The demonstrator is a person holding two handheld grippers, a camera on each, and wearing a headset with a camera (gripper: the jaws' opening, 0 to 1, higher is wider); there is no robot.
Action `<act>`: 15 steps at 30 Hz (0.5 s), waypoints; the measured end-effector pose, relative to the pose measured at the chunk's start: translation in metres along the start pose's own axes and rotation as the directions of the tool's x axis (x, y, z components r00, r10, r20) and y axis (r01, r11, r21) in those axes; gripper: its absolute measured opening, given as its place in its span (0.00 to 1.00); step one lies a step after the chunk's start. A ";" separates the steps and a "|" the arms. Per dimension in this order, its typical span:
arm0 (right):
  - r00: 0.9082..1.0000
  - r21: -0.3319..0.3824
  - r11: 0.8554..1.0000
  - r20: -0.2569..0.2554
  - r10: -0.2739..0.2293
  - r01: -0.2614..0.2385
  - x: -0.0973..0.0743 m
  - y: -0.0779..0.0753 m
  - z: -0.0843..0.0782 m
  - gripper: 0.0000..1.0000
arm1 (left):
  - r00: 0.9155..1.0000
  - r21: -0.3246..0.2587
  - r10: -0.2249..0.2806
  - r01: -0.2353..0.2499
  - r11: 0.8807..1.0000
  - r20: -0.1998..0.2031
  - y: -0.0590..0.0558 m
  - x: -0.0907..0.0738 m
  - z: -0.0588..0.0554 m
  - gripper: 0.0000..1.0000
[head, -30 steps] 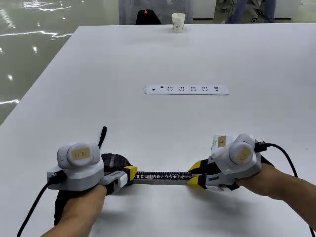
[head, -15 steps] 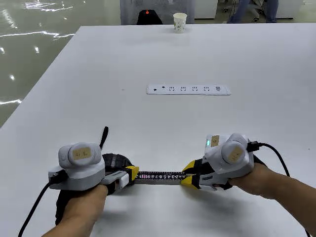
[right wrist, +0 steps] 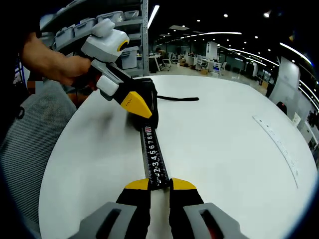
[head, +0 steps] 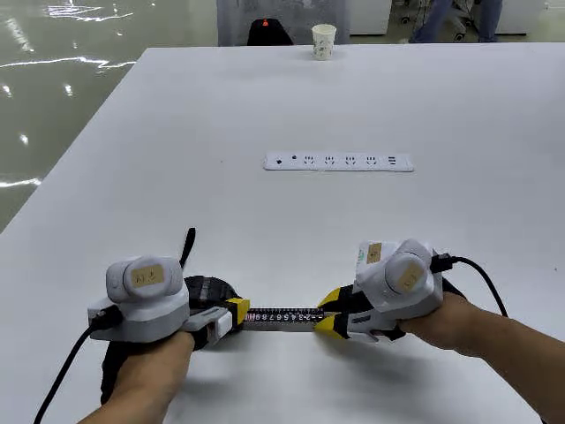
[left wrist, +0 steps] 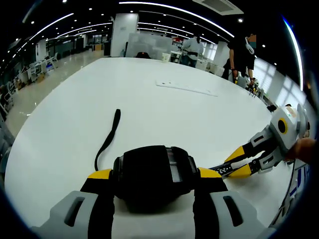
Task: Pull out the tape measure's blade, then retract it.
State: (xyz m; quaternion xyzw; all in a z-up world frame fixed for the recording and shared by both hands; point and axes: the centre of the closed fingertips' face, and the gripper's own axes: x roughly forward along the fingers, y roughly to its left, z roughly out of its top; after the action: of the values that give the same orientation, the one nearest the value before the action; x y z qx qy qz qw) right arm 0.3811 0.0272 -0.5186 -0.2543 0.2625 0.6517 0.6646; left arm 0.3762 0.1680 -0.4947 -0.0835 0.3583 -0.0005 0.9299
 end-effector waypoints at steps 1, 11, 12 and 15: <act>1.000 0.000 1.000 0.001 0.001 -0.001 0.001 0.000 0.001 0.10 | 1.000 0.000 -0.001 0.001 1.000 0.000 0.000 0.000 0.000 0.59; 1.000 -0.007 1.000 0.007 0.009 -0.009 0.011 0.002 0.009 0.10 | 1.000 -0.004 -0.001 0.001 1.000 -0.001 0.001 0.000 0.000 0.59; 1.000 -0.009 1.000 0.008 0.010 -0.010 0.011 0.002 0.010 0.10 | 1.000 -0.004 -0.001 0.001 1.000 -0.001 0.001 0.000 0.000 0.59; 1.000 -0.010 1.000 0.010 0.013 -0.013 0.014 0.003 0.013 0.10 | 1.000 -0.005 -0.002 0.002 1.000 -0.002 0.001 0.000 -0.001 0.59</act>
State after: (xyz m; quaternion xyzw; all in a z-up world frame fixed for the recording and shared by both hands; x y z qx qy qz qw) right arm 0.3789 0.0464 -0.5191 -0.2528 0.2576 0.6585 0.6604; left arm 0.3755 0.1689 -0.4950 -0.0862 0.3591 -0.0006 0.9293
